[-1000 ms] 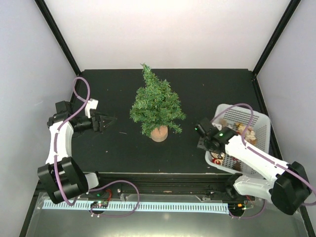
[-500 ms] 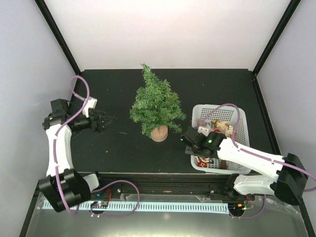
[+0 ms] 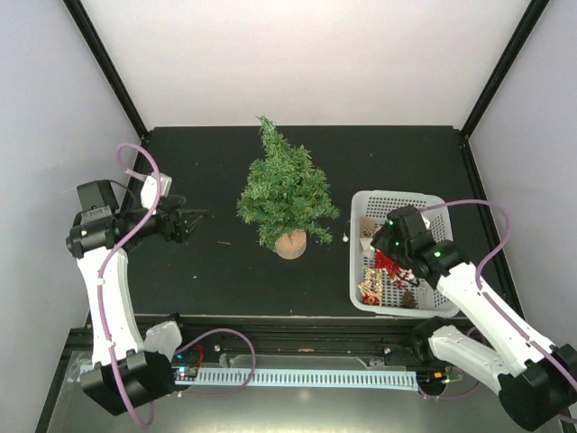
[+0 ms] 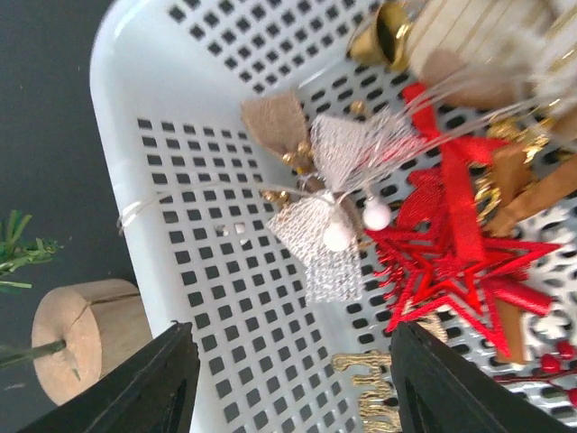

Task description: Decorate the small christmas tree

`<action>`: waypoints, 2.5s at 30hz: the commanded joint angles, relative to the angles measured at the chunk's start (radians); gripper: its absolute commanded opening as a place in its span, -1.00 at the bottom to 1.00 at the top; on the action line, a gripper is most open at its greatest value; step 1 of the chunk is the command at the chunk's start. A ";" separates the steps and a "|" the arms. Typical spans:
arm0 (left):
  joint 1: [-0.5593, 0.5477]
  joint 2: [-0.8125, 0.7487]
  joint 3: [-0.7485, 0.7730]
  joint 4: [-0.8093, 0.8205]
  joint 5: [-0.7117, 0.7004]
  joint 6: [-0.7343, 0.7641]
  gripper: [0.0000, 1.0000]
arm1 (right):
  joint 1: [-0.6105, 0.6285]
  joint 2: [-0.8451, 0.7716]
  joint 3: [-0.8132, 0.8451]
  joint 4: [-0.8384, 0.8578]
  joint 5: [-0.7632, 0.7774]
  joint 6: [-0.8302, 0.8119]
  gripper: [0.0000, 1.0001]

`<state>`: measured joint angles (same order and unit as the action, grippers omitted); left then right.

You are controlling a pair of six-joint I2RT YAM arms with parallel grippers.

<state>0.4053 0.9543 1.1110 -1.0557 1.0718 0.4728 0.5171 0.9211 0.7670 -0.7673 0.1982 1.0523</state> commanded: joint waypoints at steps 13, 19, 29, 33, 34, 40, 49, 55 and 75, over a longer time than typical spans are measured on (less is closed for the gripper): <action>-0.020 0.154 -0.020 0.091 0.050 -0.123 0.98 | -0.217 0.214 -0.107 0.419 -0.432 0.081 0.18; -0.020 0.174 -0.020 0.094 0.044 -0.129 0.98 | -0.235 0.236 -0.149 0.520 -0.507 0.229 0.17; -0.020 0.167 -0.045 0.108 0.043 -0.140 0.98 | -0.239 0.199 -0.171 0.539 -0.472 0.342 0.18; -0.020 0.166 -0.046 0.106 0.042 -0.141 0.98 | -0.250 0.223 -0.170 0.561 -0.453 0.353 0.18; -0.021 0.166 -0.046 0.106 0.042 -0.141 0.98 | -0.255 0.235 -0.172 0.572 -0.458 0.357 0.18; -0.020 0.168 -0.045 0.103 0.043 -0.141 0.98 | -0.267 0.306 -0.166 0.633 -0.478 0.377 0.17; -0.019 0.165 -0.054 0.110 0.042 -0.142 0.98 | -0.269 0.367 -0.158 0.680 -0.473 0.392 0.11; -0.021 0.166 -0.055 0.111 0.043 -0.142 0.98 | -0.269 0.393 -0.156 0.736 -0.478 0.404 -0.36; -0.040 0.116 0.088 -0.032 0.026 -0.018 0.98 | -0.278 0.215 -0.145 0.755 -0.495 0.382 -0.98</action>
<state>0.3714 1.1030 1.0878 -0.9974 1.0946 0.3645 0.2523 1.2026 0.6090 -0.0216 -0.2859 1.4483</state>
